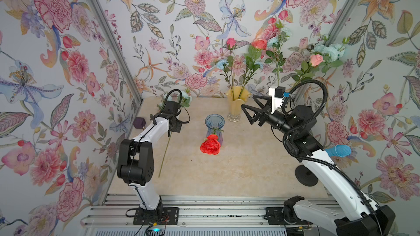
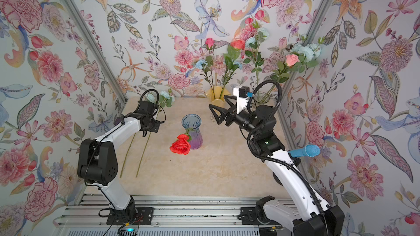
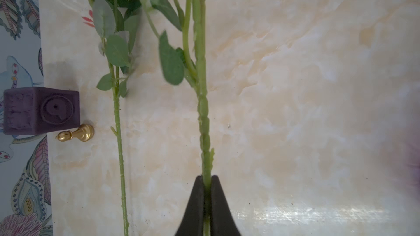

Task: Pick out blue flowers from the vase
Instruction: Place the flower at the center of the board.

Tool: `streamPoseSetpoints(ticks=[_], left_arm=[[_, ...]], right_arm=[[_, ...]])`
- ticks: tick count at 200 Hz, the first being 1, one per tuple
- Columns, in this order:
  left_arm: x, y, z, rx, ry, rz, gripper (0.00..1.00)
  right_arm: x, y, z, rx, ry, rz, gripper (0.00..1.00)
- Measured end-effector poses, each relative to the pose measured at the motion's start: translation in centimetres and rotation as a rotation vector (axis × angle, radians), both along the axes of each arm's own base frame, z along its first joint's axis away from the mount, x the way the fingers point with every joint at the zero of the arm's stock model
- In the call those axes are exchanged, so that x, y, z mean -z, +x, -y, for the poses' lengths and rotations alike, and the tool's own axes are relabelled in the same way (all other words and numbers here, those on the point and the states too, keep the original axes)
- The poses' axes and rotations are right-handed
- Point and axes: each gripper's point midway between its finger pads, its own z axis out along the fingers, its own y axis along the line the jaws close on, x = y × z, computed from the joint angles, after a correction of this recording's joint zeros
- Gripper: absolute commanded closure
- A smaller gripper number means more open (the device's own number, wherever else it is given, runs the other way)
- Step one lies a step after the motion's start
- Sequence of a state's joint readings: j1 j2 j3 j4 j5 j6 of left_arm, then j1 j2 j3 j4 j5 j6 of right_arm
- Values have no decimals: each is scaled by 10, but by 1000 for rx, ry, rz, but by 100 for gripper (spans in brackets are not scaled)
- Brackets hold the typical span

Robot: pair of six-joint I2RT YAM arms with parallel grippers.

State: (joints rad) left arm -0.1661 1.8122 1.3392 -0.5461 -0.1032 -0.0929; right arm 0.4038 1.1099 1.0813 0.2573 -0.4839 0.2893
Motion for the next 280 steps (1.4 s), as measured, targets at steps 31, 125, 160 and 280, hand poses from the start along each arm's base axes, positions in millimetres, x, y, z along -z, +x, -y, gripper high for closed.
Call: streamPoseSetpoints(ticks=[31, 125, 160, 280], left_arm=[[33, -3, -12, -29, 75, -75, 100], [63, 24, -30, -79, 167, -117, 100], [62, 30, -42, -107, 163, -112, 100], [59, 47, -44, -149, 135, -60, 58]], right_arm=[[3, 3, 5, 6, 4, -3, 0], [0, -2, 3, -34, 31, 14, 0], [0, -2, 3, -34, 33, 12, 0], [4, 3, 1, -36, 34, -2, 0]])
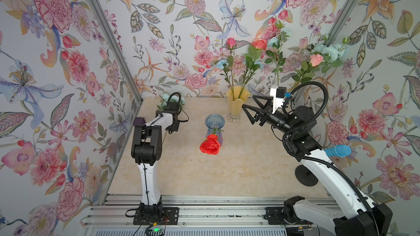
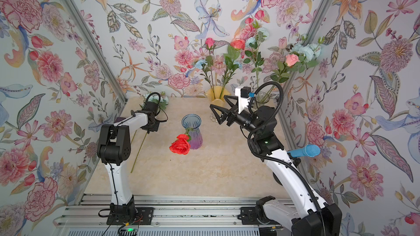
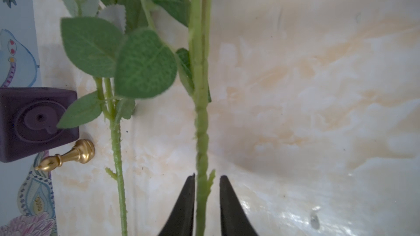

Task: Pick out blue flowers from the vase
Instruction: Place the flower at the center of the board.

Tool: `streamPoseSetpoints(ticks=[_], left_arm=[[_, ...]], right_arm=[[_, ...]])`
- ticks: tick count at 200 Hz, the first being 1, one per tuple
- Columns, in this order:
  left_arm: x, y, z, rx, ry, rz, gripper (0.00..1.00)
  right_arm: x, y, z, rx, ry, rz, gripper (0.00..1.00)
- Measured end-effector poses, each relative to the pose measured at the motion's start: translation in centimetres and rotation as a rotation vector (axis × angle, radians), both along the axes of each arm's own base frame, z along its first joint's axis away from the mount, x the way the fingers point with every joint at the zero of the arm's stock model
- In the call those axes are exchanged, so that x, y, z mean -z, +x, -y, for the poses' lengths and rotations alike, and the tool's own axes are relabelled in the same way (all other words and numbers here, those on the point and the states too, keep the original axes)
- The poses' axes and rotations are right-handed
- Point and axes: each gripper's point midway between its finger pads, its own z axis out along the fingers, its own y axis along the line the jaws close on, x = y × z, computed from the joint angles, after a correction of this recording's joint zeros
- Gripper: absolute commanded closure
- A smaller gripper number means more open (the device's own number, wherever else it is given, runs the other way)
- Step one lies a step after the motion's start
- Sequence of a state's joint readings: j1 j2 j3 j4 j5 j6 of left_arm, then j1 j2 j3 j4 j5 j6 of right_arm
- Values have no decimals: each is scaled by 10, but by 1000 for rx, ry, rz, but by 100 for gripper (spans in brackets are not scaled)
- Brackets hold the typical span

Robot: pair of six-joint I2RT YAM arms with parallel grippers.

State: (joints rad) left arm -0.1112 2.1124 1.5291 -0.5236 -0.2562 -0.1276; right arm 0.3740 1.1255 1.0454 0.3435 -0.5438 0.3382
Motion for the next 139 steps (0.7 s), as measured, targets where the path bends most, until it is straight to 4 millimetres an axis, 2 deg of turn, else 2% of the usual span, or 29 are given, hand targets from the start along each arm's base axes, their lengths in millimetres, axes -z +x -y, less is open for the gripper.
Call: streamPoseSetpoints(ticks=[22, 39, 59, 72, 85, 95, 108, 122, 139], left_arm=[[-6, -6, 2, -3, -24, 22, 40], [-22, -13, 5, -10, -57, 73, 32], [-61, -19, 13, -6, -119, 187, 29], [-98, -18, 24, 9, -179, 304, 29], [-139, -15, 42, 40, -252, 424, 29], [-171, -11, 63, 82, -327, 521, 30], [-201, -10, 91, 142, -419, 599, 31], [-218, -9, 118, 206, -501, 637, 31], [-222, -14, 144, 262, -565, 630, 31]], right_arm=[[4, 3, 0, 5, -5, -10, 0], [9, 7, 2, 26, -17, -27, 0], [18, 14, 6, 72, -41, -52, 0], [24, 19, 10, 105, -59, -72, 0], [29, 24, 12, 129, -75, -85, 0], [32, 29, 13, 145, -86, -97, 0], [36, 35, 13, 159, -96, -111, 2], [41, 42, 12, 171, -105, -132, 5], [51, 53, 11, 200, -126, -170, 8]])
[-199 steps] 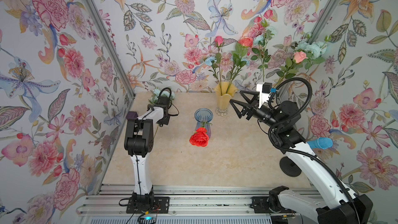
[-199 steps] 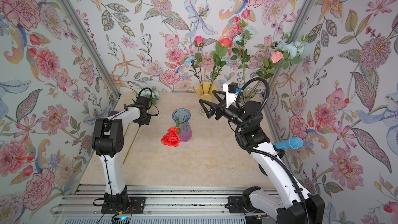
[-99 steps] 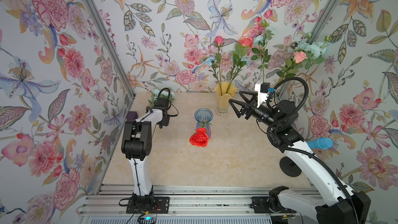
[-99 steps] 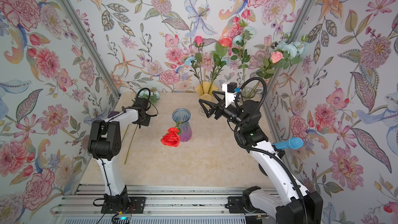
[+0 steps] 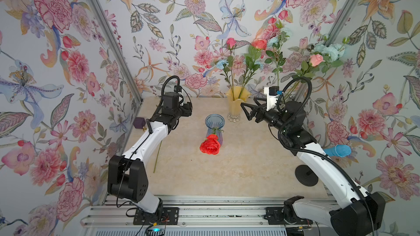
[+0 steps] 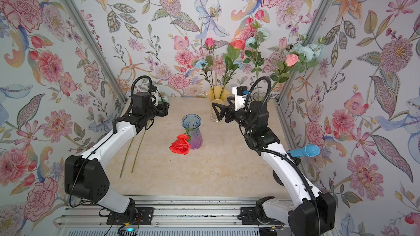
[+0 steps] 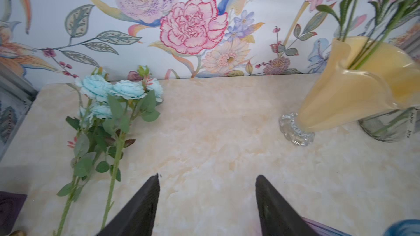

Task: Pick out blue flowers from the vase
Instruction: Place the flower at the center of the board, then move the vase to the center of the board.

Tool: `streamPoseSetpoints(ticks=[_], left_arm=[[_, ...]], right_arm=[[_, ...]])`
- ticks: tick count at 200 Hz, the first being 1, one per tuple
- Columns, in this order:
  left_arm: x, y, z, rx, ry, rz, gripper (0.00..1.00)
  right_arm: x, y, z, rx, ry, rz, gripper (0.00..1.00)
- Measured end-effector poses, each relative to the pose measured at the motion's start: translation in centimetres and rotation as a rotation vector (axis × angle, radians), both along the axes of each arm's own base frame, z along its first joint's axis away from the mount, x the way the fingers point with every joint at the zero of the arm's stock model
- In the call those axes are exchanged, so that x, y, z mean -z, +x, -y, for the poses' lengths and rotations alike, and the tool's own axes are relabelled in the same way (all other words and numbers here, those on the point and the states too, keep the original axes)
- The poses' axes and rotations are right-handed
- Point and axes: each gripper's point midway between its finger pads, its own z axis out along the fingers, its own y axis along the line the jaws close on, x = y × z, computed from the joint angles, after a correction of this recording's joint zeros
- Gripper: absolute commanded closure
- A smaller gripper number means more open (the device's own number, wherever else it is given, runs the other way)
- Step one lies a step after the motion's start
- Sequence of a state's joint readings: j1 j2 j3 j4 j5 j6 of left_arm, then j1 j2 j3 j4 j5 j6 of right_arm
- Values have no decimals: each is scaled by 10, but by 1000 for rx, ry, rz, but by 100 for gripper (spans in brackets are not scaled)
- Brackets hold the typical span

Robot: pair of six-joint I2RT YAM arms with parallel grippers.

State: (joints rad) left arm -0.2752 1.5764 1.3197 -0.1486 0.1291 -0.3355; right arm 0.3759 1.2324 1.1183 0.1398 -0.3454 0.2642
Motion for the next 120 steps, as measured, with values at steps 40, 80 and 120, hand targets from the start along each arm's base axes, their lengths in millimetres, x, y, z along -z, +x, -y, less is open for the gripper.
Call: streamPoseSetpoints(ticks=[40, 80, 120], left_arm=[[3, -25, 42, 109, -46, -33, 32], [-19, -43, 57, 167, -57, -48, 37], [-47, -50, 62, 196, -47, -62, 40]], right_arm=[[24, 27, -12, 130, -126, -51, 10], [54, 38, -21, 210, -248, -75, 10], [59, 42, -16, 269, -307, -57, 9]])
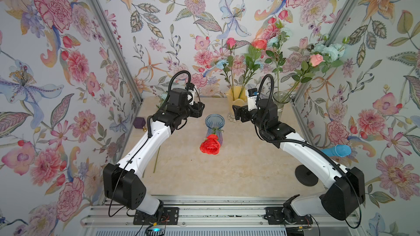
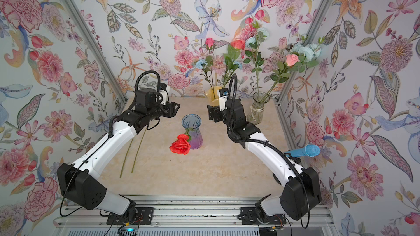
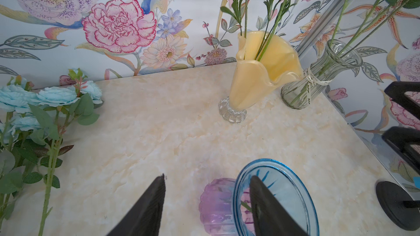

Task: Pick out blue flowers from the vase
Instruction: Move the vase to the center of the board.

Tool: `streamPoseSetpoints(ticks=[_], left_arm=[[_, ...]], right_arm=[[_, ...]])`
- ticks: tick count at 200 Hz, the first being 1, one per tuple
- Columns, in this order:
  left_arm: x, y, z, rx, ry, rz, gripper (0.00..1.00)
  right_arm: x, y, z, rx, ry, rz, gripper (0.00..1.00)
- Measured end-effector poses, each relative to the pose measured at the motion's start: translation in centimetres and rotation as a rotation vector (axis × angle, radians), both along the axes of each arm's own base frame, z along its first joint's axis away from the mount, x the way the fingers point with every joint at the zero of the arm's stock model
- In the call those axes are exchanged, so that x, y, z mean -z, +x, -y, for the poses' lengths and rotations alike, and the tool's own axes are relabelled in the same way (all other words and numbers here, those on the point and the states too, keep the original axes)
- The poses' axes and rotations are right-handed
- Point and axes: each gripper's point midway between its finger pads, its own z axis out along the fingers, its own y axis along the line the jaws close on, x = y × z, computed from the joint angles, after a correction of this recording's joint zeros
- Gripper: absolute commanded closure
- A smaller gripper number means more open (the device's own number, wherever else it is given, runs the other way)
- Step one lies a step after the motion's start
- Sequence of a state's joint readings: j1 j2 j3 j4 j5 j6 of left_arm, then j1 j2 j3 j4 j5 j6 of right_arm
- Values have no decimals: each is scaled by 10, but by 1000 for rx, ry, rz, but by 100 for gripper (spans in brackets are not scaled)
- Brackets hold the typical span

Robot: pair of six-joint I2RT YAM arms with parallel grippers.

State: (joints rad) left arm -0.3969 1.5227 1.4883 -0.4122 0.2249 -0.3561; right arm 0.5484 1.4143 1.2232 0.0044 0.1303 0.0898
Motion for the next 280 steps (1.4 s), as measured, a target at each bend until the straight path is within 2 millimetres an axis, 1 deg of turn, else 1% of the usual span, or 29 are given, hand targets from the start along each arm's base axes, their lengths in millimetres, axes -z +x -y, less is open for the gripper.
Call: streamPoseSetpoints(ticks=[9, 28, 40, 58, 77, 103, 122, 131, 154, 197, 216, 234, 265, 280], left_arm=[[2, -3, 2, 7, 9, -16, 41], [15, -8, 8, 28, 40, -73, 43], [25, -7, 14, 39, 63, -112, 44], [37, 1, 25, 48, 113, -160, 44], [43, 8, 41, 72, 159, -191, 46], [47, 9, 64, 112, 221, -222, 50], [51, 8, 71, 126, 265, -243, 56], [53, 6, 73, 130, 282, -255, 58], [56, 4, 66, 118, 325, -280, 59], [47, 3, 52, 68, 375, -276, 56], [49, 2, 49, 65, 386, -286, 56], [59, -1, 47, 66, 399, -307, 57], [93, -13, 41, 78, 438, -381, 60], [103, -16, 41, 86, 444, -402, 62]], right_arm=[[0, 1, 2, 11, -12, 4, 9], [3, 3, 5, 25, -44, 12, 9], [5, 4, 5, 28, -66, 16, 9], [6, 5, 6, 30, -89, 22, 8], [6, 5, 6, 29, -100, 27, 8], [6, 5, 6, 26, -110, 32, 7], [6, 5, 6, 25, -113, 33, 7], [6, 5, 6, 25, -113, 33, 7], [5, 4, 8, 28, -112, 34, 7], [0, 3, 17, 38, -102, 44, 7], [-2, 3, 18, 36, -98, 46, 7], [-1, 3, 18, 32, -99, 43, 7], [3, 2, 17, 28, -101, 38, 7], [3, 2, 17, 28, -101, 38, 7]])
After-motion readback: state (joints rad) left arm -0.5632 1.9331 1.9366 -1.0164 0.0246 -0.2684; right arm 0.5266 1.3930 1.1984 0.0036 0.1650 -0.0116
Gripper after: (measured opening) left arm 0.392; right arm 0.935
